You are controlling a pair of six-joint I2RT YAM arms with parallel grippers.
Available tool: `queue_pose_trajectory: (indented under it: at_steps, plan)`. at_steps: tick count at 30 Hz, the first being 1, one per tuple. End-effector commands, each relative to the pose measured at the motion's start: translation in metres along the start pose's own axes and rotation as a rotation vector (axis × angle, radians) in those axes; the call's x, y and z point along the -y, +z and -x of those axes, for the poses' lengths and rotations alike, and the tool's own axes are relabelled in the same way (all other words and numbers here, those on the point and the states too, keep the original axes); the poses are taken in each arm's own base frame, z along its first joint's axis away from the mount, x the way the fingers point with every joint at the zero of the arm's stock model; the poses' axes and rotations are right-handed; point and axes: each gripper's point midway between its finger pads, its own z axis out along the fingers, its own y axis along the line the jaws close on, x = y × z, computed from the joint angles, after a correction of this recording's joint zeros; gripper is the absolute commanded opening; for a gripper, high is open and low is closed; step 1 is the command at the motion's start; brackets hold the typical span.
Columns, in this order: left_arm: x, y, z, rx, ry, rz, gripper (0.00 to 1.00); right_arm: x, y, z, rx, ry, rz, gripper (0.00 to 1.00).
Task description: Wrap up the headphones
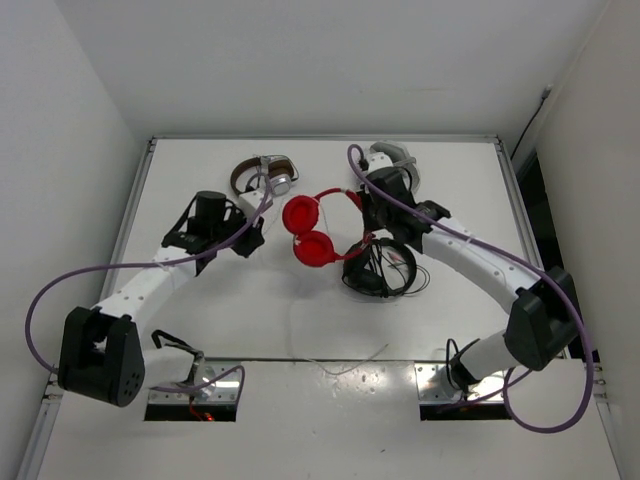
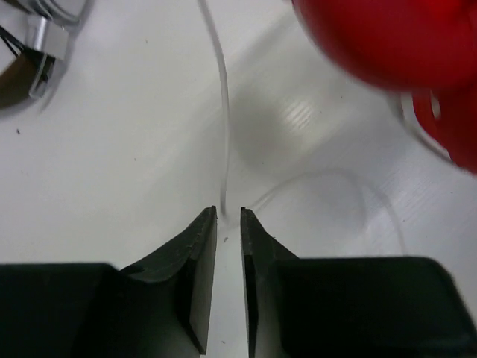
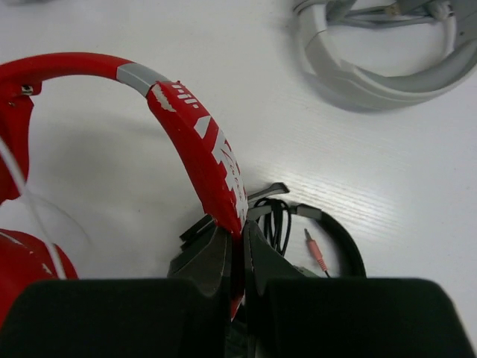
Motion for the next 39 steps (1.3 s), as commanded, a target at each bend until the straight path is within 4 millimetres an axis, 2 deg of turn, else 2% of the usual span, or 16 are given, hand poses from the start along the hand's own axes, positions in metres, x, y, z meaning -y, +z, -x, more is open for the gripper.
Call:
queue_pose_trajectory:
  at_steps: [1, 4, 7, 8, 9, 13, 18, 27, 31, 39]
  plan:
    - [0.002, -0.007, 0.007, 0.059, -0.036, 0.001, 0.25, 0.011, -0.006, 0.061, 0.171, 0.146, -0.038, 0.00]
    - [0.005, -0.010, -0.004, 0.069, -0.057, 0.014, 0.35, 0.019, -0.001, 0.058, 0.148, 0.163, -0.059, 0.00]
    - [0.013, -0.020, -0.009, 0.098, -0.067, 0.023, 0.44, 0.023, 0.000, 0.066, 0.164, 0.191, -0.072, 0.00]
    - [0.020, -0.021, -0.017, 0.095, -0.086, 0.003, 0.44, 0.022, -0.002, 0.070, 0.172, 0.193, -0.070, 0.00]
    - [0.026, -0.025, -0.013, 0.115, -0.069, -0.005, 0.45, 0.023, 0.001, 0.068, 0.167, 0.202, -0.080, 0.00]
    - [0.056, -0.025, -0.021, 0.098, -0.114, -0.079, 0.47, 0.030, 0.007, 0.064, 0.144, 0.222, -0.113, 0.00]
    - [0.085, -0.013, -0.028, 0.047, -0.224, -0.142, 0.51, 0.030, 0.012, 0.064, 0.137, 0.249, -0.126, 0.00]
    - [0.132, 0.016, -0.036, -0.027, -0.183, -0.188, 0.52, 0.040, 0.017, 0.061, 0.122, 0.293, -0.169, 0.00]
    - [0.132, 0.026, -0.046, -0.062, -0.184, -0.159, 0.52, 0.038, 0.016, 0.064, 0.128, 0.295, -0.157, 0.00]
    - [0.142, 0.044, -0.039, -0.062, -0.146, -0.178, 0.52, 0.037, 0.022, 0.059, 0.113, 0.309, -0.161, 0.00]
